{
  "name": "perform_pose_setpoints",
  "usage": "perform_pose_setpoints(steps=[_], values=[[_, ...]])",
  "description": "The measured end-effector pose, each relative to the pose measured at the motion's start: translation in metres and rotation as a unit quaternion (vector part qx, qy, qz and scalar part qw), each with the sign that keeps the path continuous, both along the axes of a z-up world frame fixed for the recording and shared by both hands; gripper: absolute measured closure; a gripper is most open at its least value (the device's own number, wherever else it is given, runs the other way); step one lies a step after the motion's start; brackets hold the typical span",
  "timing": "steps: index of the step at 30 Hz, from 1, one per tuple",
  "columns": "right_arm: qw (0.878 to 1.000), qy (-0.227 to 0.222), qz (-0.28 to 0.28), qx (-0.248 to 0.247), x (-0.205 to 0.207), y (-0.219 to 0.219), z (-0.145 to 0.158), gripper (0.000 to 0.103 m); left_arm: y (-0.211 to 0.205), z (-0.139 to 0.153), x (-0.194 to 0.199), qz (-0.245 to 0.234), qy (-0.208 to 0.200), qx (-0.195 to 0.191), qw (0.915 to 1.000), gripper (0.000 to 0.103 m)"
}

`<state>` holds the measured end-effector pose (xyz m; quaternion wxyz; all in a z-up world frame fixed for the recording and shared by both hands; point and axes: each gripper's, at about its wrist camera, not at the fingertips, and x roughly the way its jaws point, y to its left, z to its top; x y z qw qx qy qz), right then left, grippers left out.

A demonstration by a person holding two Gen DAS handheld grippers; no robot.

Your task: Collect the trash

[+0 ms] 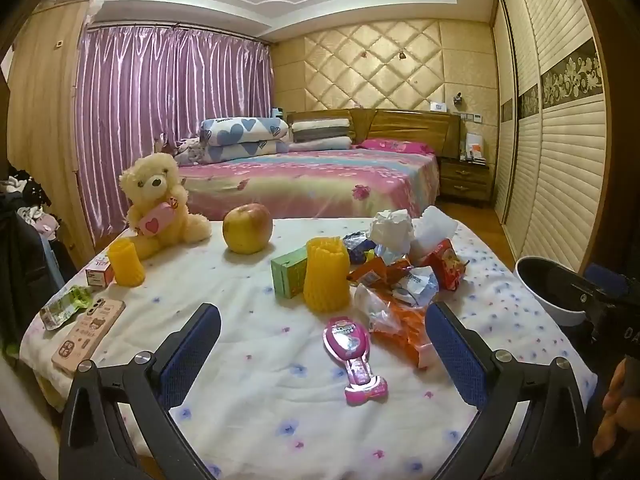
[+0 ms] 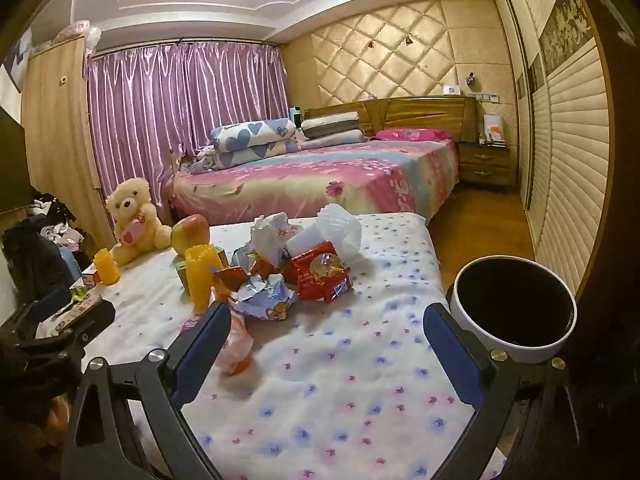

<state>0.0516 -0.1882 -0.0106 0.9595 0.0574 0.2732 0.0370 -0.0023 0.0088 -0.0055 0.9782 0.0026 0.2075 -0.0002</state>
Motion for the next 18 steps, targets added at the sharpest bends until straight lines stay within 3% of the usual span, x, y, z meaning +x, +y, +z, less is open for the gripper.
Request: perform_pose_setpoints(steps=[18], values=[[1.0,0.0,0.012,0.006,-0.0008,0.0056,0.0016,0.005,-0.0013,-0.0003,0.0028,0.0,0.004,-0.003,1.0,0.001]])
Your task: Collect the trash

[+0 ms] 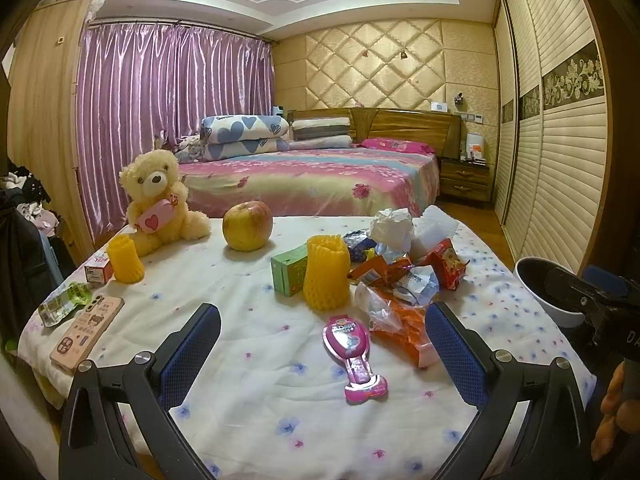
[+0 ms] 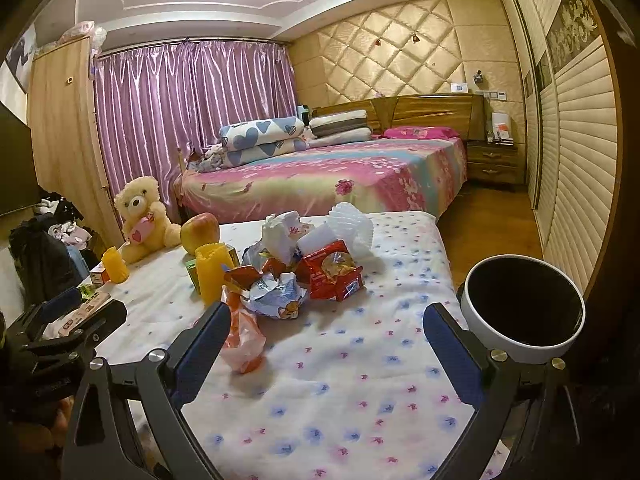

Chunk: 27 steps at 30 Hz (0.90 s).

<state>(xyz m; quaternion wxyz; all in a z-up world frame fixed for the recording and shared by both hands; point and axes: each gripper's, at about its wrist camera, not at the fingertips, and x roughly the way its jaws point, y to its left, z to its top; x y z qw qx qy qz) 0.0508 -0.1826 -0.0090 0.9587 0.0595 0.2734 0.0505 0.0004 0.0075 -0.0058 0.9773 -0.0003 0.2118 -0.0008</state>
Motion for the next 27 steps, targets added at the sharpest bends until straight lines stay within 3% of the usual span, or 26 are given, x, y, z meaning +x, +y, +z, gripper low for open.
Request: perform_pose_setpoints(steps=[27], values=[[1.0,0.003,0.001,0.001,0.0001,0.0003,-0.0023,0.005,0.0006,-0.0012,-0.0009,0.001,0.002,-0.001,1.0,0.001]])
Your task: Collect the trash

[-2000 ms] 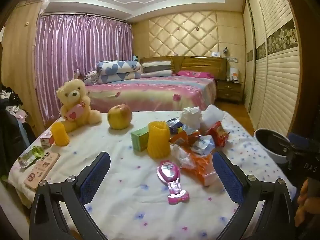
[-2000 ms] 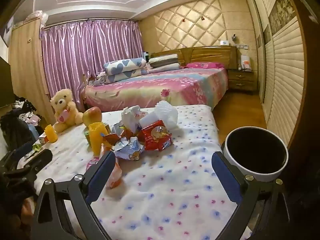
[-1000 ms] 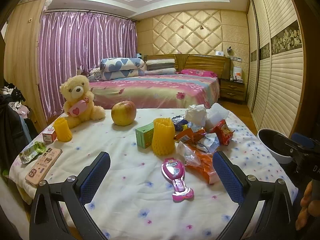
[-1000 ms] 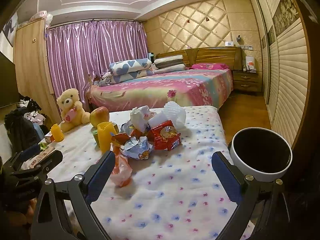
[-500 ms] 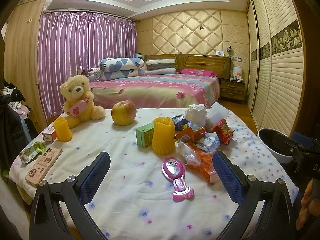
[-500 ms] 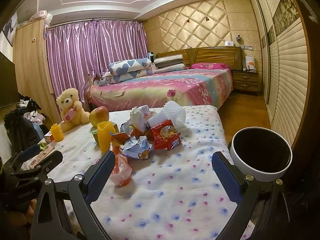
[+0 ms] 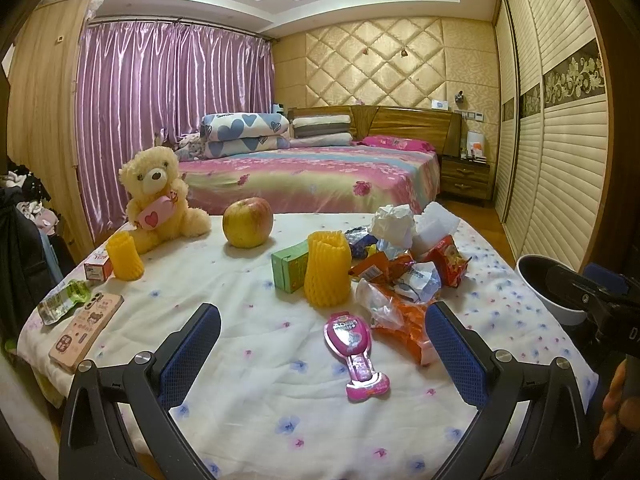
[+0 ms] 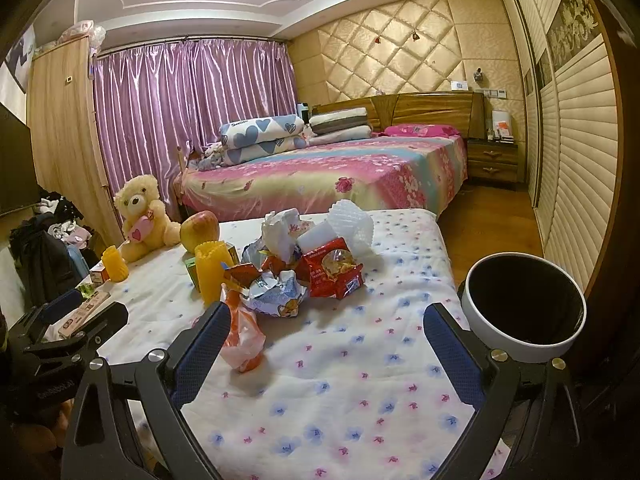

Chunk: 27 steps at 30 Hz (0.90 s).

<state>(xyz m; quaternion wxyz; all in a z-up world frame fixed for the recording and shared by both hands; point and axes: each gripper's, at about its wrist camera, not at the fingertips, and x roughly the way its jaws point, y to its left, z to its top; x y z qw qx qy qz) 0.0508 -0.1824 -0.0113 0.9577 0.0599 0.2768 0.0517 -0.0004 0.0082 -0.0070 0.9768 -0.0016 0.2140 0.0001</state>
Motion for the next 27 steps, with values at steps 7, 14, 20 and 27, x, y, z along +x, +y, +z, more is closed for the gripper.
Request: perform_pose_setpoints(steps=[7,14,20,27], values=[[1.0,0.001,0.001,0.001,0.0,0.0,0.0,0.005,0.001,-0.002,0.002,0.0,0.002,0.0,1.0,0.001],[1.0,0.003,0.003,0.0,0.001,0.002,-0.001,0.005,0.001,-0.003,0.003,0.0,0.005,0.0,1.0,0.001],[1.0,0.01,0.006,0.004,0.004,0.003,-0.003,0.005,0.003,-0.005,0.007,0.0,0.009,0.0,1.0,0.001],[0.999,0.025,0.013,0.017,0.008,0.004,-0.007,0.005,0.017,-0.014,0.022,0.02,0.039,-0.011,0.999,0.006]])
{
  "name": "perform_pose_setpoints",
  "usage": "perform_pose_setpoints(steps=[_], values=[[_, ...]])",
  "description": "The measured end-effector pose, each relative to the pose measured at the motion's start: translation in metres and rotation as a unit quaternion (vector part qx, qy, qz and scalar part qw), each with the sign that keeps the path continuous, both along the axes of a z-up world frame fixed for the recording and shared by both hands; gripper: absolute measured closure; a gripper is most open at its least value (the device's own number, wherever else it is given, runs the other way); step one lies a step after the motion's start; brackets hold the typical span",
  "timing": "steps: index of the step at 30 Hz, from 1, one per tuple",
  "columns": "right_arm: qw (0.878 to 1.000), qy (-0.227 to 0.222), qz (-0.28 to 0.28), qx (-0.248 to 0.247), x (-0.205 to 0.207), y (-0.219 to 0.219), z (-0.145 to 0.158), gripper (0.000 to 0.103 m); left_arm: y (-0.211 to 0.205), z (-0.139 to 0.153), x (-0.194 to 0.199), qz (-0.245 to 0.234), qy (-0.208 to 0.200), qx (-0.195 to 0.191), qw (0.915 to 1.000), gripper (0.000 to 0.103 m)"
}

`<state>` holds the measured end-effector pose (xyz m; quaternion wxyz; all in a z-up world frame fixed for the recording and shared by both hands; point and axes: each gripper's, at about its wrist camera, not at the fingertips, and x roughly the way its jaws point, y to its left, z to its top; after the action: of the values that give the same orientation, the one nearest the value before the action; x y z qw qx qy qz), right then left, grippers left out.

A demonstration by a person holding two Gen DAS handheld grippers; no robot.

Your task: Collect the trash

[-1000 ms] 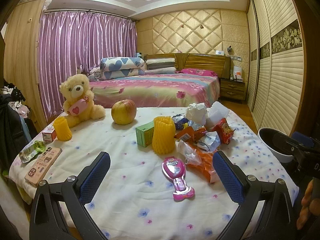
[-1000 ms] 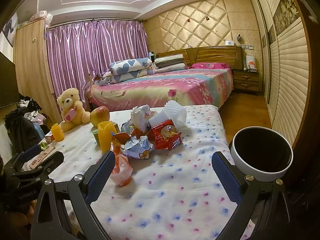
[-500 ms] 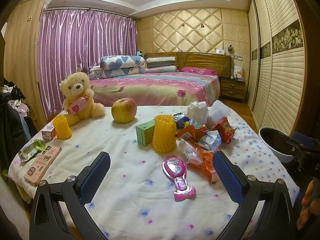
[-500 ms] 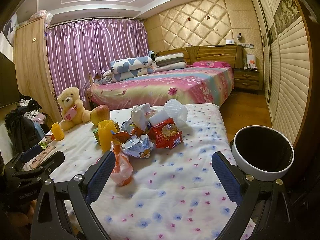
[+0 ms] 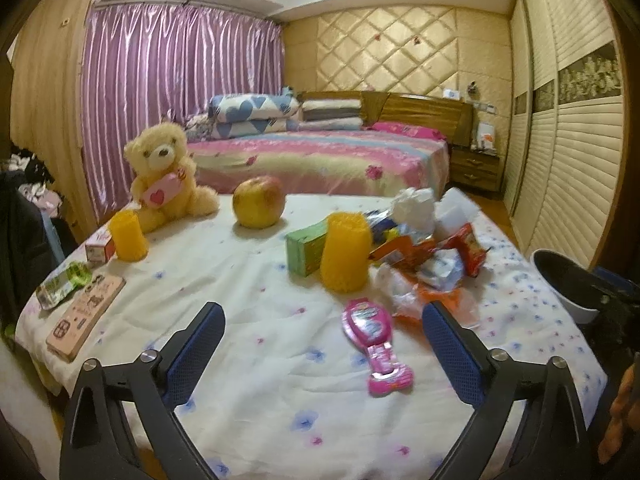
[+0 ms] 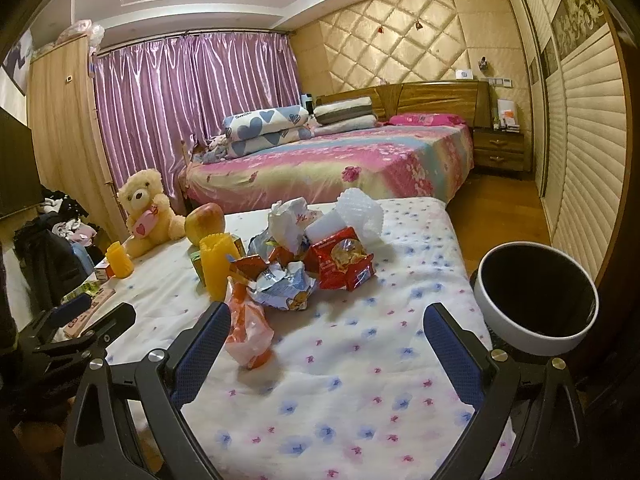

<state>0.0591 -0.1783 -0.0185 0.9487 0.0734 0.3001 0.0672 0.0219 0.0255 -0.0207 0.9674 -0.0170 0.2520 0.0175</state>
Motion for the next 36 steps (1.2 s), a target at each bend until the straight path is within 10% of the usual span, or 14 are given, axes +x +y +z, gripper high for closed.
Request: perform_pose_setpoints(steps=[10,15,23,26,32,36], values=[[0.998,0.042,0.041,0.015,0.012,0.019,-0.02,0.008,0.018,-0.018,0.032,0.0,0.067,-0.016,0.9976,0.012],[0.993,0.078,0.083,0.033,0.028,0.034,-0.035,0.03,0.025,-0.029,0.044,-0.003,0.084,-0.019,0.9963,0.013],[0.985,0.124,0.111,0.054,0.055,0.043,-0.057,0.039,0.025,-0.04,0.057,-0.028,0.109,-0.037,0.9929,0.013],[0.978,0.142,0.123,0.087,0.064,0.039,-0.065,0.07,0.016,-0.043,0.061,-0.047,0.12,-0.036,0.991,0.013],[0.977,0.143,0.115,0.106,0.065,0.017,-0.066,0.075,-0.005,-0.042,0.076,-0.083,0.135,-0.024,0.987,0.013],[0.977,0.145,0.105,0.12,0.066,0.006,-0.068,0.076,-0.012,-0.052,0.092,-0.085,0.164,-0.012,0.9827,0.035]])
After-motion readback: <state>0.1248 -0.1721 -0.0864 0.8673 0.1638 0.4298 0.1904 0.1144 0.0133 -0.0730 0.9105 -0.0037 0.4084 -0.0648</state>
